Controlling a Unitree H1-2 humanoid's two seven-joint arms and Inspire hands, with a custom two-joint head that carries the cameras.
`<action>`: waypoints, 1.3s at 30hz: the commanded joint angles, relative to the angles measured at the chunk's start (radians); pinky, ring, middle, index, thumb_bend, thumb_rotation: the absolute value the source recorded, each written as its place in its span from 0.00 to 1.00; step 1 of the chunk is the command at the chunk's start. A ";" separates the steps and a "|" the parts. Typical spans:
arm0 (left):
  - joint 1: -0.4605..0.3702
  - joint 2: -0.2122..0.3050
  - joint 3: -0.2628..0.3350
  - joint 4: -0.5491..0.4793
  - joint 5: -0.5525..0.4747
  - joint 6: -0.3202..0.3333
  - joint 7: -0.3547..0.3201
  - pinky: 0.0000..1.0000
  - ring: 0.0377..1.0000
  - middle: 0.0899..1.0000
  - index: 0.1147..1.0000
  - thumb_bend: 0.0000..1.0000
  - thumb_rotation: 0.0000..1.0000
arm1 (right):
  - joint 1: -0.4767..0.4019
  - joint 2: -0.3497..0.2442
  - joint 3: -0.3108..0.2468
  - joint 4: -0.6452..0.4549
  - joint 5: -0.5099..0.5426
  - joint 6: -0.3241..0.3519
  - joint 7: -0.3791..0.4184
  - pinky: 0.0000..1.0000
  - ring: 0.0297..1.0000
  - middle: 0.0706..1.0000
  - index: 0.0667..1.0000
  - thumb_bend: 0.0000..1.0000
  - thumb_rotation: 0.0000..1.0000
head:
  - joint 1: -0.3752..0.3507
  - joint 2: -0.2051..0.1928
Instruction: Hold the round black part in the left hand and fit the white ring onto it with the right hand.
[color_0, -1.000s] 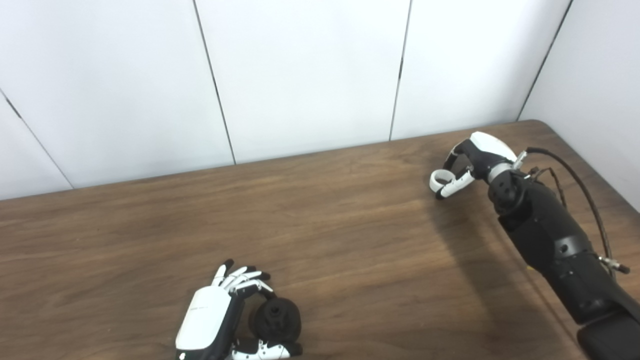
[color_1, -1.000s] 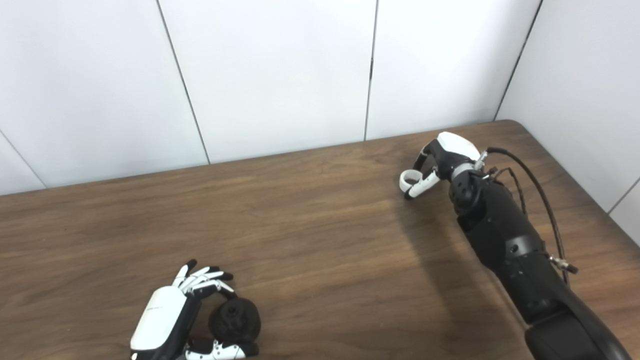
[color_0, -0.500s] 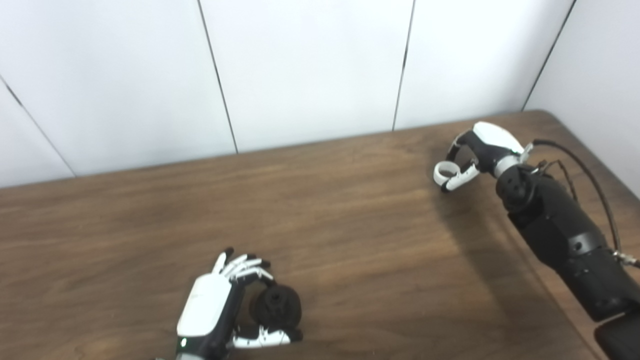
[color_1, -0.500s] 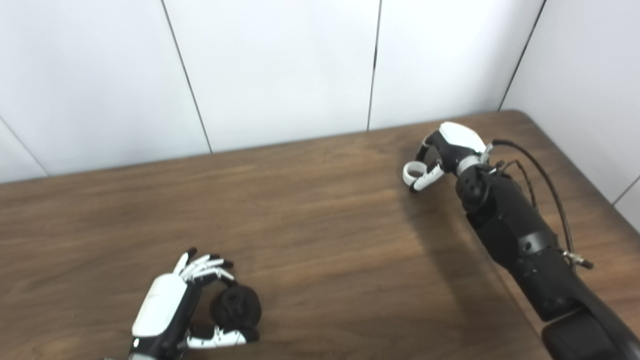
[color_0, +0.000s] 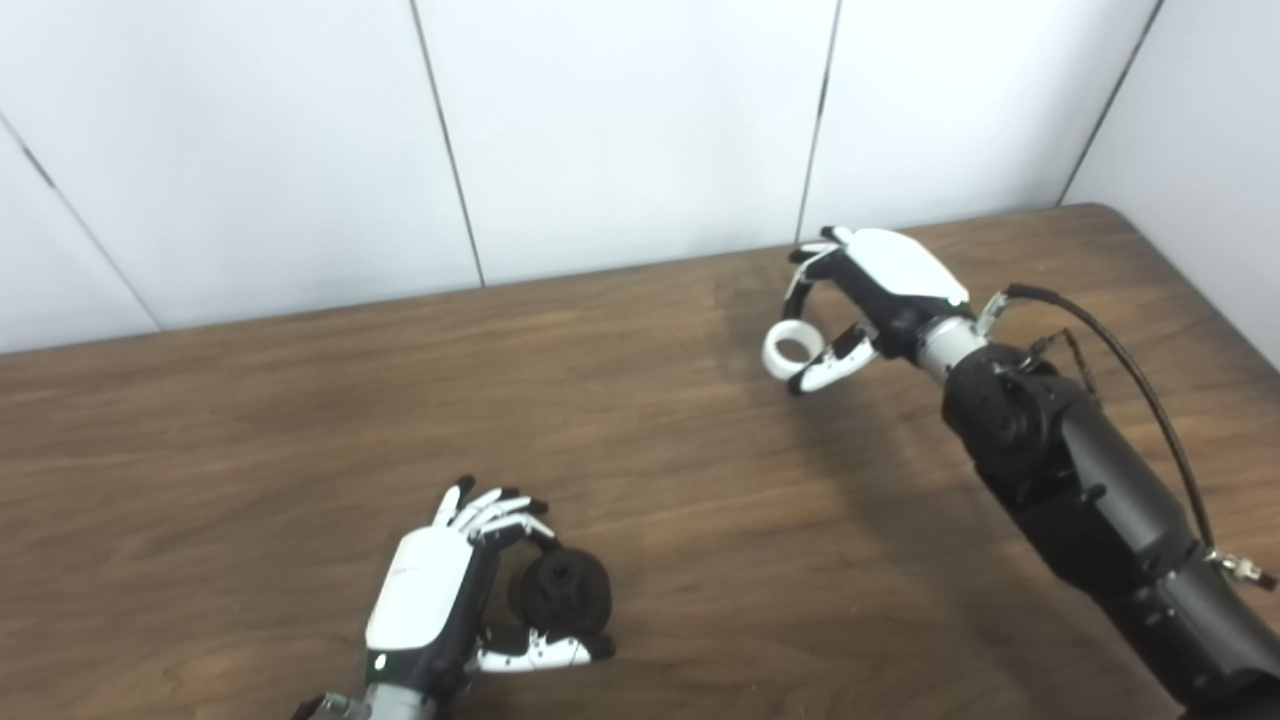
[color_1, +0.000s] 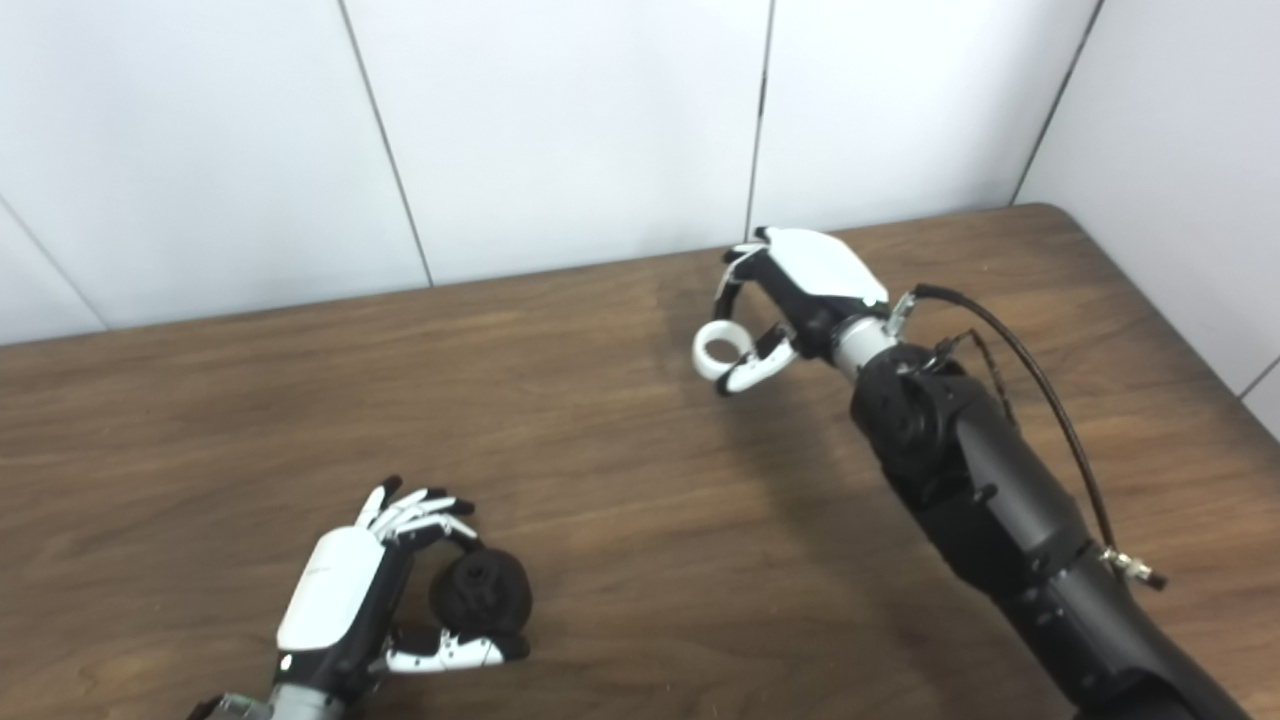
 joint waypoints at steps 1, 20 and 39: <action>0.013 -0.005 -0.015 0.000 0.024 0.015 -0.010 1.00 0.86 0.76 0.42 0.52 0.05 | -0.024 -0.003 -0.004 -0.062 -0.019 -0.019 0.006 1.00 0.98 0.87 0.45 0.52 0.13 | 0.001 0.001; 0.002 -0.044 -0.063 -0.034 0.086 0.094 -0.039 1.00 0.88 0.77 0.42 0.53 0.06 | 0.052 0.115 0.079 -0.333 -0.017 -0.040 0.175 1.00 0.99 0.88 0.45 0.52 0.13 | 0.112 0.057; -0.012 -0.052 -0.083 -0.036 0.099 0.120 -0.036 1.00 0.88 0.77 0.42 0.53 0.06 | 0.090 0.178 0.099 -0.417 -0.033 -0.029 0.315 1.00 1.00 0.88 0.45 0.52 0.13 | 0.125 0.087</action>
